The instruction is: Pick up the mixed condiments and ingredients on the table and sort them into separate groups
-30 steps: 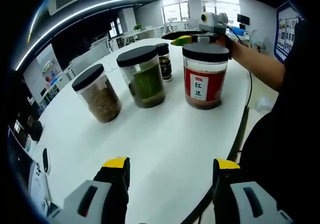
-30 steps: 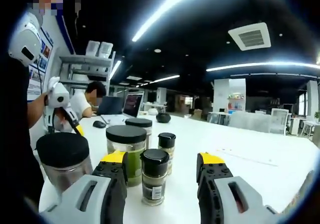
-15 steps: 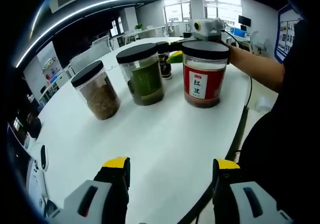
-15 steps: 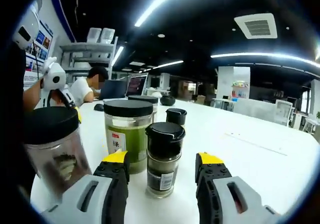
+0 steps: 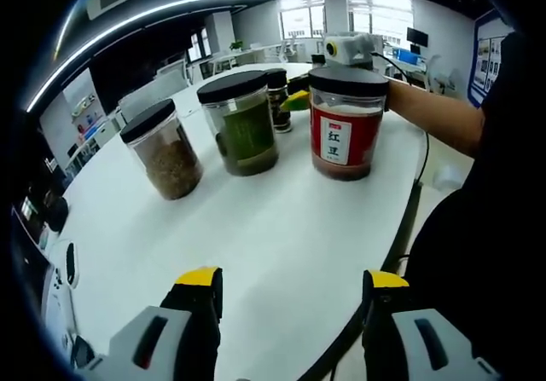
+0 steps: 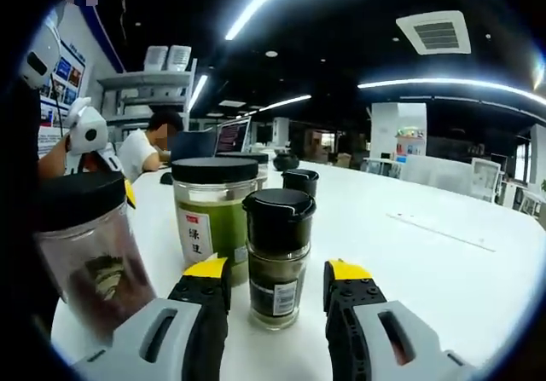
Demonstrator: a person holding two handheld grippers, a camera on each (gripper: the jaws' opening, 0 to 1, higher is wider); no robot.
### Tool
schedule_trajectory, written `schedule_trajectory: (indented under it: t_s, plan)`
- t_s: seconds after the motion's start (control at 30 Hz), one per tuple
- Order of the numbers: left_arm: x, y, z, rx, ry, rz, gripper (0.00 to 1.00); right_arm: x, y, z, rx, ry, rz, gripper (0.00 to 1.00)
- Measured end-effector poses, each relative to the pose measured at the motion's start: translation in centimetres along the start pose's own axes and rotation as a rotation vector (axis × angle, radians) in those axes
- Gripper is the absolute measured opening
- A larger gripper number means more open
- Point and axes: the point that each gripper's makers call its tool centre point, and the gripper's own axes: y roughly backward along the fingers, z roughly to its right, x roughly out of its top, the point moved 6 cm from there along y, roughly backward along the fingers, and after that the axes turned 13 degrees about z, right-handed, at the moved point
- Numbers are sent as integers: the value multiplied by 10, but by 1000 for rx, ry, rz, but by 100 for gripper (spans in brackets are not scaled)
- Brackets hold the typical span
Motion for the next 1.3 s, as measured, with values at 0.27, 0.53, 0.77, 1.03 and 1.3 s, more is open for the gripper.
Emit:
schedule_trajectory:
  t_s: [0.27, 0.53, 0.77, 1.03, 1.3]
  plan:
    - [-2, -3, 0, -8, -1, -4, 66, -4, -3, -1, 16, 34, -22, 32]
    - [-3, -3, -1, -6, -3, -9, 66, -2, -3, 1, 20, 18, -7, 28]
    - [-4, -4, -3, -1, 5, -16, 66, -3, -3, 2, 20, 19, -9, 28]
    - [-2, -4, -3, 2, -2, -16, 65, -3, -3, 4, 9, -3, -17, 28]
    - [-4, -3, -3, 4, -3, -21, 65, -2, -5, 3, -6, 27, -19, 27]
